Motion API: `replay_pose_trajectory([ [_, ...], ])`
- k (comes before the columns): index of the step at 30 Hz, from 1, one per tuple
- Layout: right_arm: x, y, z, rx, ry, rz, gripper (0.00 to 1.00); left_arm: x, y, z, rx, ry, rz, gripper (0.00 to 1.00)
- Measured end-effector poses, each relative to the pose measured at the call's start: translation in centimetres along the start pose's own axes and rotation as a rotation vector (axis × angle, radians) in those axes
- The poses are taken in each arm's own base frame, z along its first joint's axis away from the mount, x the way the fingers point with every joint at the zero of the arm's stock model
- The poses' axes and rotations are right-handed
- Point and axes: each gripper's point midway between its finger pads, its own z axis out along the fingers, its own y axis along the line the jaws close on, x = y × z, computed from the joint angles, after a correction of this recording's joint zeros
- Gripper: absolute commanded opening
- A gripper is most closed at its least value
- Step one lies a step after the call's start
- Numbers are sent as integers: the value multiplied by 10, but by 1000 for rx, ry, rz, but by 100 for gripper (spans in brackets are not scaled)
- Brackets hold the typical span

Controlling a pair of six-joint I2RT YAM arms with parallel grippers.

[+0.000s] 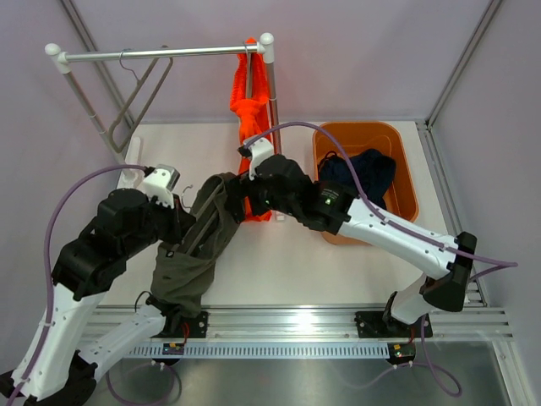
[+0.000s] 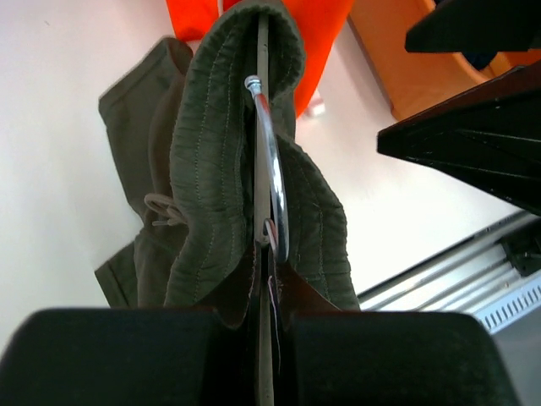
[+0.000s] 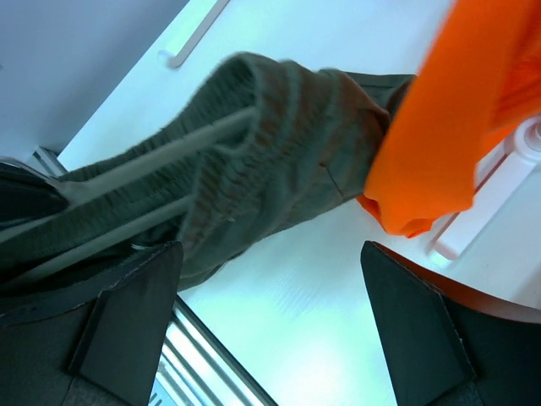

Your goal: Remove the shorts from the hanger

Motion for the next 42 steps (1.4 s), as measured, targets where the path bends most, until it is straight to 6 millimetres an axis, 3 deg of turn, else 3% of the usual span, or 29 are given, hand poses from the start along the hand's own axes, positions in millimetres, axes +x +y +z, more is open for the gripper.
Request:
replay_pose_trajectory([
  [4,4,18,8,-3,14,-22,94,18,0,3,17,52,9,0],
  [10,-12,30,25,35,-10,-31,89,28,-4,-4,51,61,14,0],
  [13,-13,27,37,78,-9,-31,86,30,-5,-11,61,46,18,0],
  [19,9,13,54,157,48,-48,78,34,-4,-14,60,55,22,0],
  [25,4,7,58,206,32,-53,67,34,-4,-14,60,57,23,0],
  [31,-1,6,64,226,19,-58,46,35,-4,-19,67,52,29,0],
  [35,-3,8,69,224,17,-59,24,36,-4,-23,67,51,36,0],
  [36,-3,9,69,223,17,-60,11,37,-4,-24,67,53,37,0],
  [38,-3,8,70,225,16,-61,0,38,-3,-26,65,59,38,0],
  [42,-4,7,69,235,14,-61,0,36,-3,-30,66,56,44,0],
])
